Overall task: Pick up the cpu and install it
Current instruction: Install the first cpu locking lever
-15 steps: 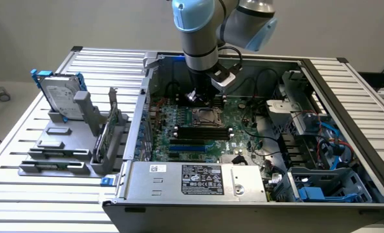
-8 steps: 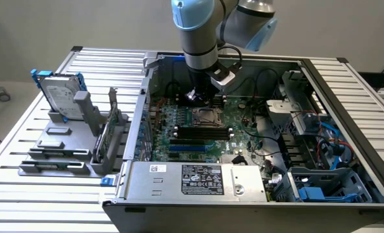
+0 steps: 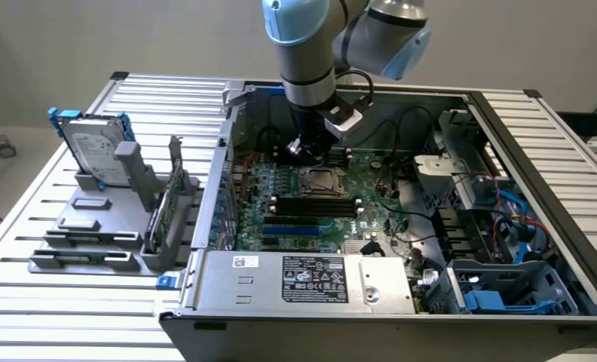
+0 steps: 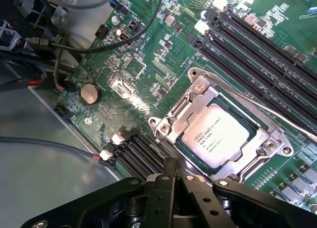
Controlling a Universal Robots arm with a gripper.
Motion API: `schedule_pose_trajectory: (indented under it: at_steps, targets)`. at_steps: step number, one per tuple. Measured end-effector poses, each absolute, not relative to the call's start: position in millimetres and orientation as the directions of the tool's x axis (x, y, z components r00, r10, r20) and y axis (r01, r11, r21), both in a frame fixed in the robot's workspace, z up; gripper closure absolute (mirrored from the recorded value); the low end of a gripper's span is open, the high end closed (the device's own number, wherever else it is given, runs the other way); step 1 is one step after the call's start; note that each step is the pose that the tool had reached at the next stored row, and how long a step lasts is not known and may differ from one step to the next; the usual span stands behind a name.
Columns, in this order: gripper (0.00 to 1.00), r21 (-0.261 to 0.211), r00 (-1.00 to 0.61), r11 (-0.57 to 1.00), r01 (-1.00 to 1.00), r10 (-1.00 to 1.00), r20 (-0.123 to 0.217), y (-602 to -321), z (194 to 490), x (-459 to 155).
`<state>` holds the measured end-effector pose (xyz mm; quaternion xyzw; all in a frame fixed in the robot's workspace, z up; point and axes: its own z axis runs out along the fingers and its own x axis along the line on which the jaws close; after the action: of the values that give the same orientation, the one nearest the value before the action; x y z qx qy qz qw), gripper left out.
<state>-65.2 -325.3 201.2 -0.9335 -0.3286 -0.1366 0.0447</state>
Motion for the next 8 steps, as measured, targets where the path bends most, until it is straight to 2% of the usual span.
schedule_pose_trajectory:
  at_steps: [8]
  targets:
    - [0.89,0.004,0.747,-0.780,0.626,0.600,0.286,-323.0,201.1,-67.7]
